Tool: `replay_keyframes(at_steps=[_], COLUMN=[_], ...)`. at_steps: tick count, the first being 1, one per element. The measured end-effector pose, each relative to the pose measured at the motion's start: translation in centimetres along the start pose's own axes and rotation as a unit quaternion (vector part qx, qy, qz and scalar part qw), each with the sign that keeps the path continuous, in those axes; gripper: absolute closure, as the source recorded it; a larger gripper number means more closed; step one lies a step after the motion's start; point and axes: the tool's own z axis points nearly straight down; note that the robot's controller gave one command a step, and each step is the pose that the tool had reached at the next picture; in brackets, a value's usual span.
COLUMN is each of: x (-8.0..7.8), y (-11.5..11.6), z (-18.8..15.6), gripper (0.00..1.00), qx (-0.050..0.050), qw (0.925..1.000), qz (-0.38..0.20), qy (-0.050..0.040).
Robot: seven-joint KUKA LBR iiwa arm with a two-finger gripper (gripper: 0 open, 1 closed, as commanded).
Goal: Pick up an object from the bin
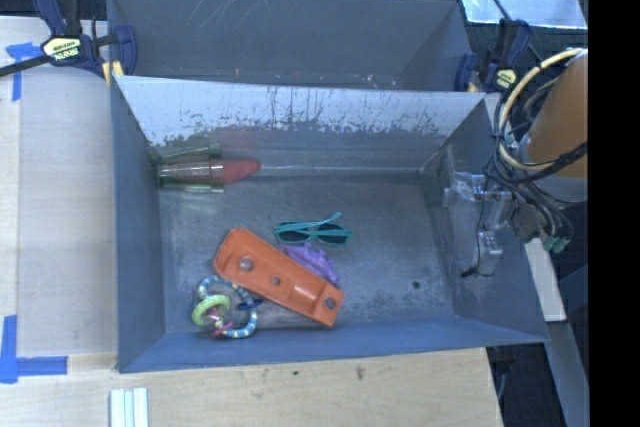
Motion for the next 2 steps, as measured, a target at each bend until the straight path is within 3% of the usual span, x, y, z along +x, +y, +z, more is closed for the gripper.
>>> replay_keyframes(at_steps=[1, 2], x=[0.0, -1.0], y=[0.0, 0.6], z=[-0.2, 1.2], gripper=[0.0, 0.0], qx=[0.0, 0.002], qw=[1.0, 0.9997], qz=[0.0, -0.025], qy=[-0.0009, -0.0058])
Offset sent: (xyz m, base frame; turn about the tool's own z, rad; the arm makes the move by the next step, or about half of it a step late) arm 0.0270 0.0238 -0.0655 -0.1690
